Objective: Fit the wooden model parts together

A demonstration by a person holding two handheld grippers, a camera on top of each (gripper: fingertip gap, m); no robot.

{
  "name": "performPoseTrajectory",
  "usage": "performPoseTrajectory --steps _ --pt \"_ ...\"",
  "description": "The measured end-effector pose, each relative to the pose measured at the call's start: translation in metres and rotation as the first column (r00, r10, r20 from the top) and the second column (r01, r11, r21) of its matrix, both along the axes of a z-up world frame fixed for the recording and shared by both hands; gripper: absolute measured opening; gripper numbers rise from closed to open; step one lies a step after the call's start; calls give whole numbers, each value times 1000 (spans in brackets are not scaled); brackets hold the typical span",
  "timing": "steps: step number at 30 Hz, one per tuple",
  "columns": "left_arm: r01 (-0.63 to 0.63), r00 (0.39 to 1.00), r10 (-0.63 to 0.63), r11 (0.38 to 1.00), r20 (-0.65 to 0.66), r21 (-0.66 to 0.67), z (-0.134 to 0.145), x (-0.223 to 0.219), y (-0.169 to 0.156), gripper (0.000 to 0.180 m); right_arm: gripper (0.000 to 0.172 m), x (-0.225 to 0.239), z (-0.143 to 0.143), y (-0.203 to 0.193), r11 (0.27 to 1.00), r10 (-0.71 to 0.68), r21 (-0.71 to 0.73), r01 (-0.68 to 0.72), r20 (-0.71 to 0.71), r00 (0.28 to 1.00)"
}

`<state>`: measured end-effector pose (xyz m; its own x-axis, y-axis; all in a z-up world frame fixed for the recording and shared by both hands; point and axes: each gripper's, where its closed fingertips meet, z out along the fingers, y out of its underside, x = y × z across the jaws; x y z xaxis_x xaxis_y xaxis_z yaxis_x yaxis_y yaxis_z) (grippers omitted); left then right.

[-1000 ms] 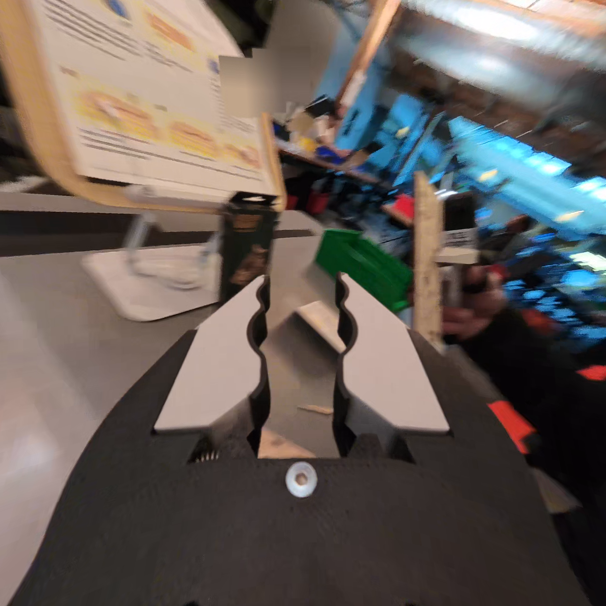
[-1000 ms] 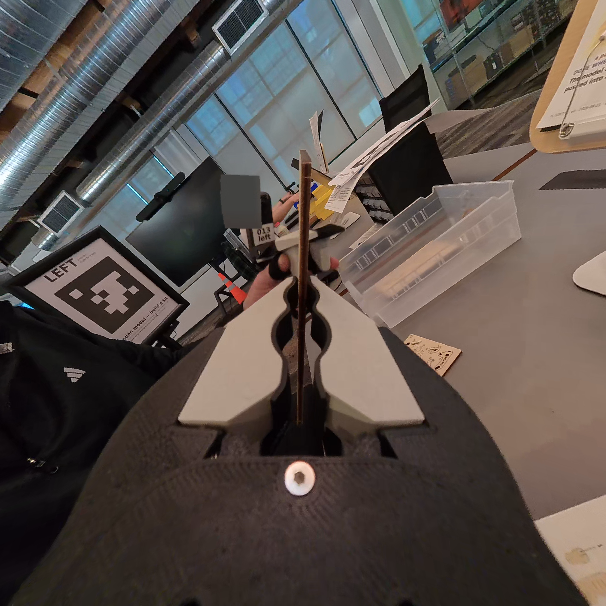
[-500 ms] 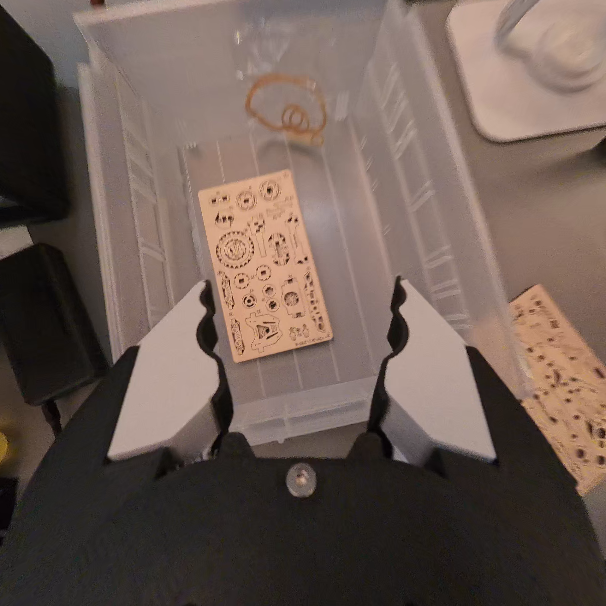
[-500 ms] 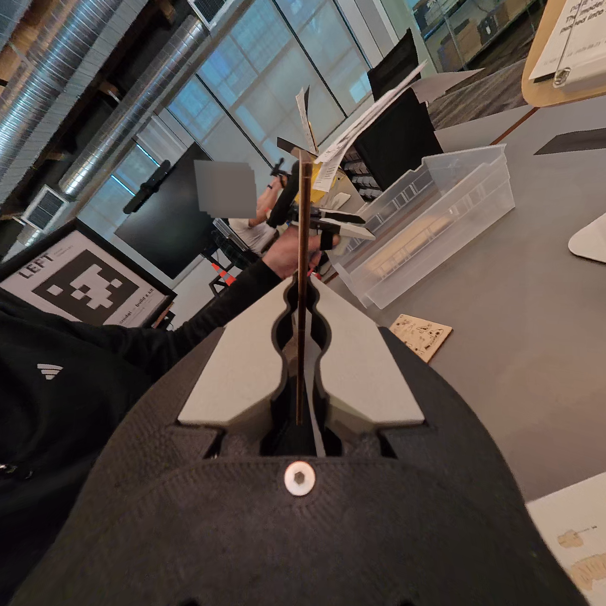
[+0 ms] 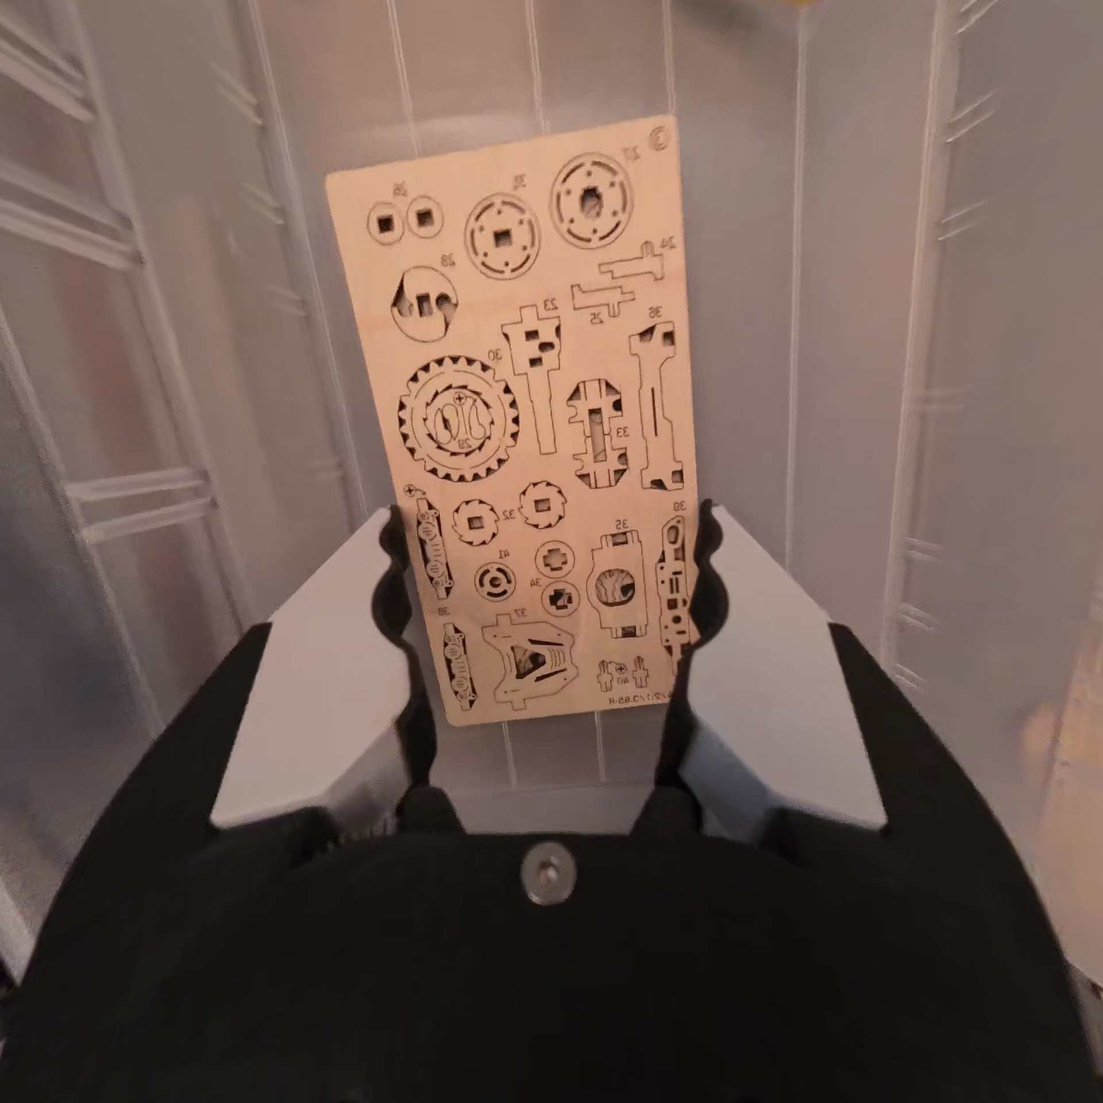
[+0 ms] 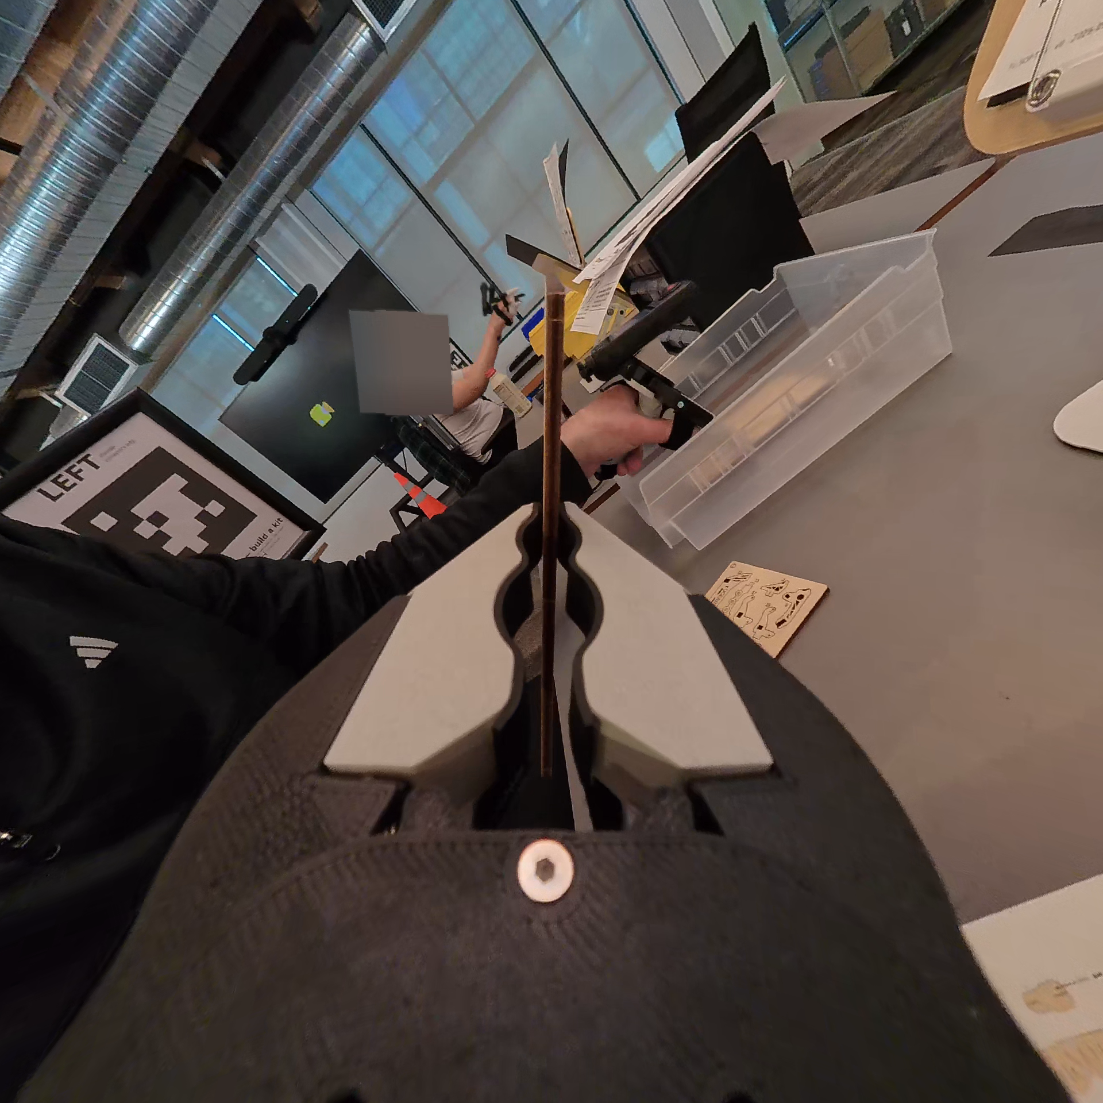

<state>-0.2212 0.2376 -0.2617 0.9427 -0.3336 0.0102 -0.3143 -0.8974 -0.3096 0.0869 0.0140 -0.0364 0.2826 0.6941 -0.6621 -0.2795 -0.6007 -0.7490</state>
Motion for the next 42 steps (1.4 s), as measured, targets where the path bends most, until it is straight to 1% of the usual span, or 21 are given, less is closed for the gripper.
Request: performPoseTrajectory --steps 1,4,6,9,13,16,18,19,20,21,22,23,25,26,28,30,31,32,35,38,42 --pt "13 1000 -13 1000 -8 4 0 0 -1 95 2 0 0 0 1000 0 -1 0 -2 1000" --pt "54 999 -54 999 -3 -3 1 6 -7 95 2 1 -1 0 1000 1 -2 -1 -3 1000" --pt "71 997 -71 997 -5 23 5 8 -9 95 2 0 0 0 1000 2 -1 -3 -3 1000" --pt "91 994 -95 992 48 90 20 15 -10 94 2 -1 0 0 1000 2 -1 -2 5 1000" --pt "116 987 -137 968 80 221 50 15 -7 94 2 -6 -7 1 1000 -8 -16 9 58 998" --pt "156 983 -178 936 40 314 72 12 -10 95 2 -18 -10 0 1000 -5 -17 7 86 996" --pt "156 976 -203 910 84 383 93 16 -15 95 2 -28 -13 0 1000 4 -16 -3 108 994" --pt "157 961 -236 893 142 421 106 21 -19 95 1 -35 -14 -1 1000 12 -16 -11 118 993" --pt "155 924 -295 872 245 464 123 33 -26 95 1 -42 -15 -1 1000 22 -16 -20 126 992" --pt "124 870 -334 860 362 494 141 42 -33 95 1 -49 -16 -1 999 32 -19 -29 134 990" --pt "96 794 -371 859 482 502 158 49 -43 95 2 -55 -17 -1 999 40 -23 -37 143 989" --pt "80 692 -411 860 593 503 175 55 -54 95 2 -61 -19 0 999 43 -24 -40 153 987" --pt "43 487 -488 842 724 538 209 55 -73 95 2 -74 -20 2 999 49 -27 -45 162 986" --pt "44 359 -525 836 772 547 225 53 -87 94 2 -80 -19 4 998 52 -29 -48 159 986" --pt "-6 164 -557 825 814 565 251 39 -105 94 1 -94 -16 12 999 45 -28 -42 151 987" --pt "-66 -66 -599 801 798 596 280 21 -128 94 1 -112 -12 22 999 49 -26 -46 148 988" --pt "-100 -148 -614 789 775 606 290 11 -137 95 1 -122 -10 28 999 48 -24 -45 151 987" --pt "-115 -206 -632 774 747 623 296 3 -147 95 1 -132 -8 34 999 49 -17 -47 158 986" --pt "-146 -338 -658 743 673 654 306 -16 -169 93 2 -163 1 56 999 42 7 -43 176 984" --pt "-139 -406 -670 717 621 683 311 -24 -182 94 2 -193 3 85 999 16 28 -23 216 976" --pt "-106 -474 -666 692 576 714 316 -28 -195 93 2 -230 -5 129 999 -34 36 24 287 957"
